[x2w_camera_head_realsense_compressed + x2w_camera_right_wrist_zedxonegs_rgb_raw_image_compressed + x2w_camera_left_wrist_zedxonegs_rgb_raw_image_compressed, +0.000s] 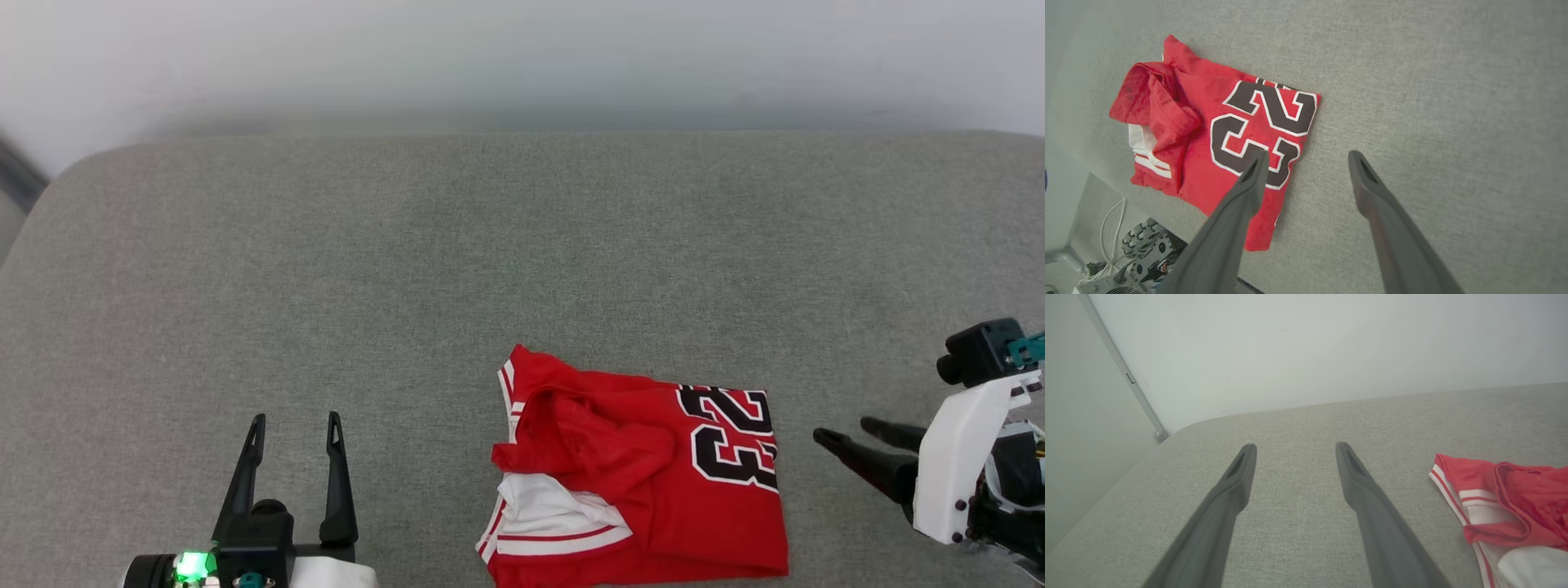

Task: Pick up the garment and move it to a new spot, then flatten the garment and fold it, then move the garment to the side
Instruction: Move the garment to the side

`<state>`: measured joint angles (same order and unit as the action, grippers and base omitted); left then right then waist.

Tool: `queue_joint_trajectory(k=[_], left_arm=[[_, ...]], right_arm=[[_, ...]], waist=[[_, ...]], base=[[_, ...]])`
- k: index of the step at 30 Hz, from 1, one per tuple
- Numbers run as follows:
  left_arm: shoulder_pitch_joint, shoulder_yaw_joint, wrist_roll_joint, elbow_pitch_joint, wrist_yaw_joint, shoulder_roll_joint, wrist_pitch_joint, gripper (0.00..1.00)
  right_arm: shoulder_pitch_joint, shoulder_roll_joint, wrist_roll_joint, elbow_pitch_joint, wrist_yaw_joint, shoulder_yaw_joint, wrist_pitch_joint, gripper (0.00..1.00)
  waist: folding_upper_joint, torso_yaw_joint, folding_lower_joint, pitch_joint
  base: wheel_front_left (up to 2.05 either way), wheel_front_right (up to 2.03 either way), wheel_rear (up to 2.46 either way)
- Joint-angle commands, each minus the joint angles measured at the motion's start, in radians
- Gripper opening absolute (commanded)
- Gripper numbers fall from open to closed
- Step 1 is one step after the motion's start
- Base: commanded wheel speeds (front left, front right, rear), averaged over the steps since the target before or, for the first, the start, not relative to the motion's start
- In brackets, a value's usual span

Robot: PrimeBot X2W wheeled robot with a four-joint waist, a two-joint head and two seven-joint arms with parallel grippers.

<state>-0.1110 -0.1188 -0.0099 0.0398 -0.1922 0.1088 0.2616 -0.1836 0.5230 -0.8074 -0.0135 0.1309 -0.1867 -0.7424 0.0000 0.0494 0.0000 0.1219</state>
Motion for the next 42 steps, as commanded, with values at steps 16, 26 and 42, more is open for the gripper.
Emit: queue_joint_trajectory(k=[16,26,42], left_arm=[[0.097,-0.018,0.012,0.007,0.012,-0.011,0.005,1.00],[0.131,-0.032,0.008,0.001,0.008,-0.018,0.005,1.00],[0.039,-0.001,0.000,0.020,-0.020,-0.015,0.005,1.00]], right_arm=[[-0.092,-0.116,-0.197,-0.211,-0.001,-0.103,-0.108,1.00],[-0.119,-0.154,-0.197,-0.333,-0.003,-0.234,-0.080,0.11],[-0.258,0.015,-0.225,-0.103,0.000,-0.364,0.037,0.00]], waist=[[0.0000,0.057,0.0000,0.137],[0.0000,0.087,0.0000,0.170],[0.0000,-0.030,0.0000,0.074]], base=[[0.00,0.00,0.00],[0.00,0.00,0.00],[0.00,0.00,0.00]])
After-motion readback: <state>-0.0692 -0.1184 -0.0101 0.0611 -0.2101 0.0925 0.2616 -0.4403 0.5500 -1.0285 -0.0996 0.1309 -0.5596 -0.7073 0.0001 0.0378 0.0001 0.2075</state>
